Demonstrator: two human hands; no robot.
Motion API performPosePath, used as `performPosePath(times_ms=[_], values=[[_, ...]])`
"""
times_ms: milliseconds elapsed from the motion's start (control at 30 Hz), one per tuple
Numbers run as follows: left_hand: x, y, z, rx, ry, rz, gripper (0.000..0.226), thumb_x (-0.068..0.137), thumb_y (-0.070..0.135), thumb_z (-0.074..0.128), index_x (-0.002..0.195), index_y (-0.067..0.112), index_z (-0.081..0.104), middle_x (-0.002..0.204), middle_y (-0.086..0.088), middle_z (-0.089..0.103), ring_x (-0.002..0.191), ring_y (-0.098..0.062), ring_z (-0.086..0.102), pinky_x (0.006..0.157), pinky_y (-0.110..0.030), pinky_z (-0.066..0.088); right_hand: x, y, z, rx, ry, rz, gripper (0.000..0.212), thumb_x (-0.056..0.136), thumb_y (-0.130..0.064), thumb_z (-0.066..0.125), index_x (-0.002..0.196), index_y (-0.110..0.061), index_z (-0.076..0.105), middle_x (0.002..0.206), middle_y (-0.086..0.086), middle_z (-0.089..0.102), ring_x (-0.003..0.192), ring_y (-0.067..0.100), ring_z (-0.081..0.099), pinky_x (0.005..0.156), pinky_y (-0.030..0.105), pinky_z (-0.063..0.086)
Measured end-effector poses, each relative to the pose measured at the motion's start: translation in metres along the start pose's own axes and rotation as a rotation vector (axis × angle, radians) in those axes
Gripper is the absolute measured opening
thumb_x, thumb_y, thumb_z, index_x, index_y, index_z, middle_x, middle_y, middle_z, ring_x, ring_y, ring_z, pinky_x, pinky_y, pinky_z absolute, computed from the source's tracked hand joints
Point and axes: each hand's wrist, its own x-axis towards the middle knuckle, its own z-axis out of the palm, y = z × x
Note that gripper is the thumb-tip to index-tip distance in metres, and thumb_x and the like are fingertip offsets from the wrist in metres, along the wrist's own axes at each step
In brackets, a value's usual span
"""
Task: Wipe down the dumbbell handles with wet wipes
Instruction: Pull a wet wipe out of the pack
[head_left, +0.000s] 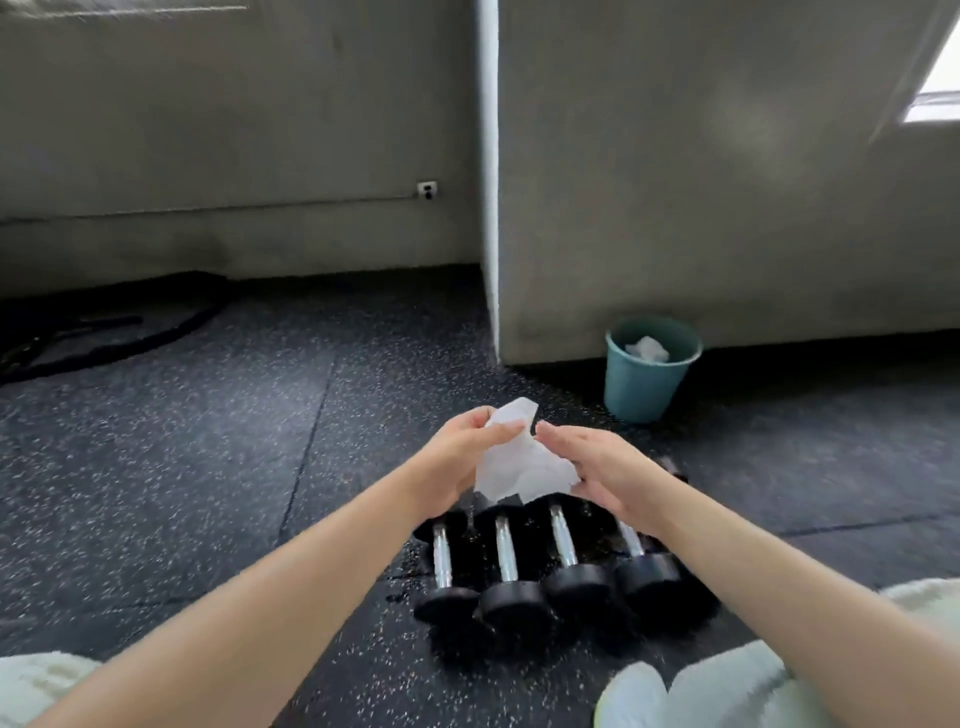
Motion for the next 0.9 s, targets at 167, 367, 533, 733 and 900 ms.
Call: performPosePath(times_ms=[167, 367, 533, 733, 900], values=[[-0.006, 0.007, 0.012, 0.016, 0.115, 0.042, 0.035, 0.094, 0.032, 0.077, 0.115, 0.008, 0.061, 0.103, -0.013, 0.066, 0.081, -0.025, 0.064, 0.062, -0.033, 0.052, 0.01, 0.0, -0.007, 0.052, -0.003, -0.09, 0.031, 0.088, -0.029, 0.08, 0.105, -0.005, 0.071, 0.1, 0.011, 0.073, 0.089, 0.023, 0.065, 0.083, 0.037, 0.049], [-0.012, 0.018, 0.014, 0.105, 0.108, -0.059, 0.04, 0.092, 0.017, 0.078, 0.127, 0.004, 0.065, 0.117, -0.013, 0.074, 0.101, -0.027, 0.07, 0.081, -0.039, 0.058, 0.026, -0.006, -0.016, 0.126, 0.087, -0.136, 0.009, 0.095, -0.024, 0.07, 0.088, -0.02, 0.072, 0.086, 0.003, 0.067, 0.079, 0.017, 0.059, 0.071, 0.029, 0.048], [0.0, -0.002, 0.019, 0.104, 0.307, -0.066, 0.021, 0.103, 0.014, 0.062, 0.121, 0.004, 0.066, 0.123, -0.023, 0.07, 0.097, -0.026, 0.067, 0.08, -0.036, 0.058, 0.034, -0.022, -0.002, -0.118, 0.221, -0.144, 0.009, 0.094, -0.023, 0.071, 0.091, -0.015, 0.073, 0.074, -0.005, 0.066, 0.064, 0.007, 0.055, 0.054, 0.017, 0.046], [-0.015, -0.003, 0.035, 0.136, 0.201, -0.062, 0.06, 0.083, 0.035, 0.086, 0.129, 0.007, 0.059, 0.118, -0.012, 0.074, 0.094, -0.024, 0.071, 0.074, -0.034, 0.057, 0.022, -0.027, -0.006, -0.199, 0.281, -0.197, 0.01, 0.095, -0.022, 0.069, 0.096, -0.013, 0.074, 0.085, -0.002, 0.07, 0.073, 0.008, 0.059, 0.058, 0.016, 0.048], [-0.017, 0.007, 0.035, 0.143, 0.266, -0.079, 0.03, 0.088, 0.008, 0.07, 0.117, 0.001, 0.064, 0.106, -0.02, 0.069, 0.084, -0.025, 0.063, 0.068, -0.035, 0.051, 0.014, -0.034, -0.013, -0.01, 0.174, -0.012, 0.011, 0.1, -0.017, 0.061, 0.098, -0.008, 0.068, 0.091, 0.012, 0.062, 0.073, 0.019, 0.055, 0.067, 0.035, 0.051]])
